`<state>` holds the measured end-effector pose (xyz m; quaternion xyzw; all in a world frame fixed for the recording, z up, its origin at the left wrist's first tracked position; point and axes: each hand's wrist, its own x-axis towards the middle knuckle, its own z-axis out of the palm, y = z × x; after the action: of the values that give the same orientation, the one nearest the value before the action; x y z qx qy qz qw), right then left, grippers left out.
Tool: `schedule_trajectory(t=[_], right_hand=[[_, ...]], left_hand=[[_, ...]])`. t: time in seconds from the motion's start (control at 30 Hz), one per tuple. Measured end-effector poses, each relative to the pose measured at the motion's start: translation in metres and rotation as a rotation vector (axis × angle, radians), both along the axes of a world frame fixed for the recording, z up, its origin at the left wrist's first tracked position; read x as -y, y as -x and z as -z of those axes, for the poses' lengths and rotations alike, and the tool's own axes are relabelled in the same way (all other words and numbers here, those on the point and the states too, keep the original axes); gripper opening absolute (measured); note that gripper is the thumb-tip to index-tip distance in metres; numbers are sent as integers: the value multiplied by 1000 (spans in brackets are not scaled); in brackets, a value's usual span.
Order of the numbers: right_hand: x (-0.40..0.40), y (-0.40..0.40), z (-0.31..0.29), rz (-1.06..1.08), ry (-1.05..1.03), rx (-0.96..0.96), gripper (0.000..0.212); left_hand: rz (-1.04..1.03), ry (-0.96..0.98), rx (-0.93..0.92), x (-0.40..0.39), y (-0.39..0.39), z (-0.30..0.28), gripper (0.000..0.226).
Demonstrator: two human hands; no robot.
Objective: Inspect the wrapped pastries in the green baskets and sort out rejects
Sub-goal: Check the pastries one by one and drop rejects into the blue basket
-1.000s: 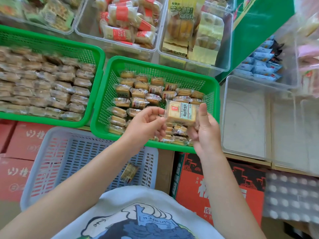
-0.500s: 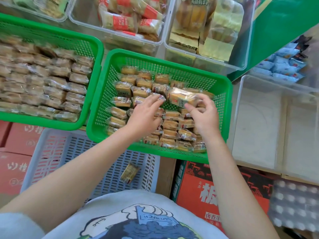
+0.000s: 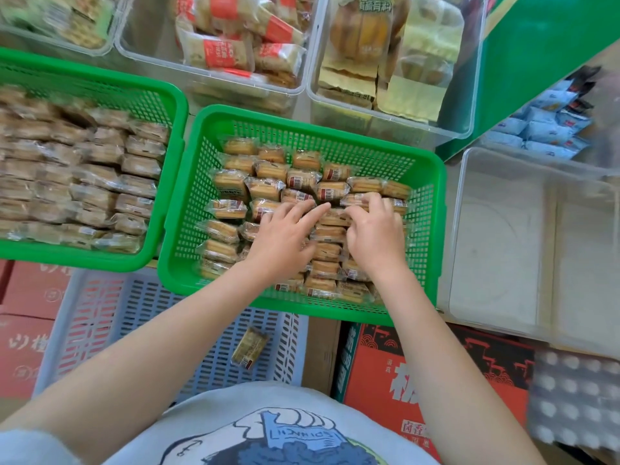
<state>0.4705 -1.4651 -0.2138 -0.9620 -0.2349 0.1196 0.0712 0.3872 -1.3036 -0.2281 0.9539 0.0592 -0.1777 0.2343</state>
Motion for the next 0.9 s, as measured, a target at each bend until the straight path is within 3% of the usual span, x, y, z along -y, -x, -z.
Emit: schedule_trajectory(t=[0.13,0.27,0.43,0.6,0.77,0.9], right_hand=[[-2,-11,-4,-16,-127,39,33],[-1,-11,11,-77,-72,1,35],[10,-7,18,87,-82,79,34],[11,-9,13,48,-28,73,36],[11,-10,14,-134,68,84,31],[4,-20,4,-30,119,35,21]], left_hand=[[81,-139,-2,2,-4,5,57],[109,-238,7,3,-6,8,55],[163,-326,29,4,-13,7,58],[206,-276,81,-2,-19,14,54],[215,-229,122,-4,-15,22,51],[211,-202,86,-7,-14,21,53]])
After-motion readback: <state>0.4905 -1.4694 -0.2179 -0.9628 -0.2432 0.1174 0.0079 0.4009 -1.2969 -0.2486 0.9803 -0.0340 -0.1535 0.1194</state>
